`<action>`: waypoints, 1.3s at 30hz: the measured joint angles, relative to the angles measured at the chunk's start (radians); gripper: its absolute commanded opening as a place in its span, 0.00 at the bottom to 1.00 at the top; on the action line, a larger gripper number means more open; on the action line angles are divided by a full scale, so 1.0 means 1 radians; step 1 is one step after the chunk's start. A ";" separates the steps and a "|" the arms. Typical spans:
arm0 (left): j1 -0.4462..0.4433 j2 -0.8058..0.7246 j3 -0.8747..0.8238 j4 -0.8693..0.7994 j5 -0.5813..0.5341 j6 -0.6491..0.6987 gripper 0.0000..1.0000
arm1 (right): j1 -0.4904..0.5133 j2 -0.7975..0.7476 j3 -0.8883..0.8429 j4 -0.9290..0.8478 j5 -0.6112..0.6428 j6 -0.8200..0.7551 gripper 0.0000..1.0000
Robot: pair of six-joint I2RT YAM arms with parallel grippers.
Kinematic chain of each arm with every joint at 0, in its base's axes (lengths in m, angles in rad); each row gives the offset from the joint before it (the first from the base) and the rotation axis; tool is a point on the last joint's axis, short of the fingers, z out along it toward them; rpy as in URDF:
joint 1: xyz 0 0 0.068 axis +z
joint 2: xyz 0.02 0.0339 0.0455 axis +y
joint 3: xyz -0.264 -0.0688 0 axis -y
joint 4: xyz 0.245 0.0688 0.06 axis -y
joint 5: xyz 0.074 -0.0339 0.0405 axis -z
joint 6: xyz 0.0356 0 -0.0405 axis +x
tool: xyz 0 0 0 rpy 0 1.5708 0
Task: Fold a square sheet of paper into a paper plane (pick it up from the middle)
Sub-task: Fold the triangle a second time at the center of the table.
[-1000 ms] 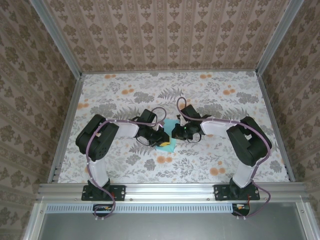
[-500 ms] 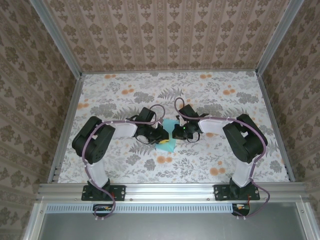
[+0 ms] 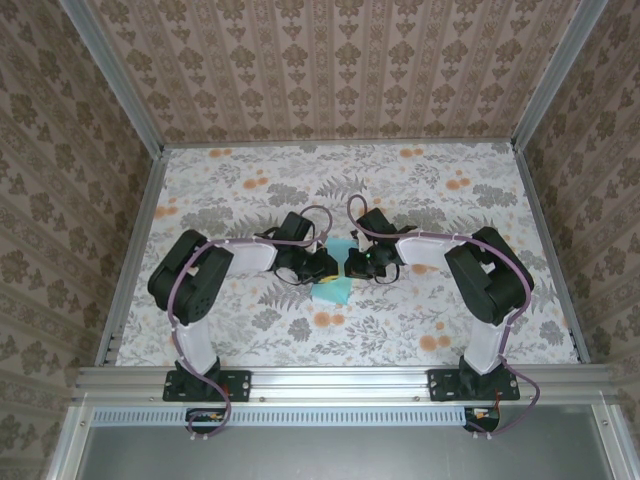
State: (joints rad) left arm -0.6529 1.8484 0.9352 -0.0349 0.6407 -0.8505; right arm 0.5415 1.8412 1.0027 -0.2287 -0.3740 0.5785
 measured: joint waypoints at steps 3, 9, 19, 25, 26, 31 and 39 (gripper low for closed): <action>0.000 0.004 0.003 -0.026 -0.044 0.006 0.16 | 0.000 0.001 0.000 0.000 0.000 -0.002 0.07; -0.002 -0.005 0.009 -0.046 -0.093 0.014 0.18 | 0.000 0.011 0.010 0.001 -0.001 -0.025 0.06; 0.021 0.001 0.079 -0.131 -0.186 0.072 0.22 | 0.002 0.013 0.011 0.002 0.000 -0.079 0.06; 0.037 0.021 0.113 -0.164 -0.189 0.108 0.23 | 0.002 0.013 0.011 0.002 0.001 -0.087 0.06; 0.040 0.023 0.119 -0.171 -0.191 0.114 0.23 | 0.002 0.013 0.011 0.002 0.001 -0.087 0.06; 0.060 0.024 0.142 -0.204 -0.241 0.145 0.24 | 0.002 0.013 0.011 0.002 0.001 -0.087 0.06; 0.066 -0.043 0.095 -0.179 -0.256 0.149 0.21 | 0.002 0.013 0.011 0.002 0.001 -0.087 0.06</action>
State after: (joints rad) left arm -0.5873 1.8053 1.0302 -0.2138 0.3851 -0.7013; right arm 0.5438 1.8545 1.0138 -0.2272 -0.3733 0.4919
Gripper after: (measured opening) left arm 0.222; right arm 0.066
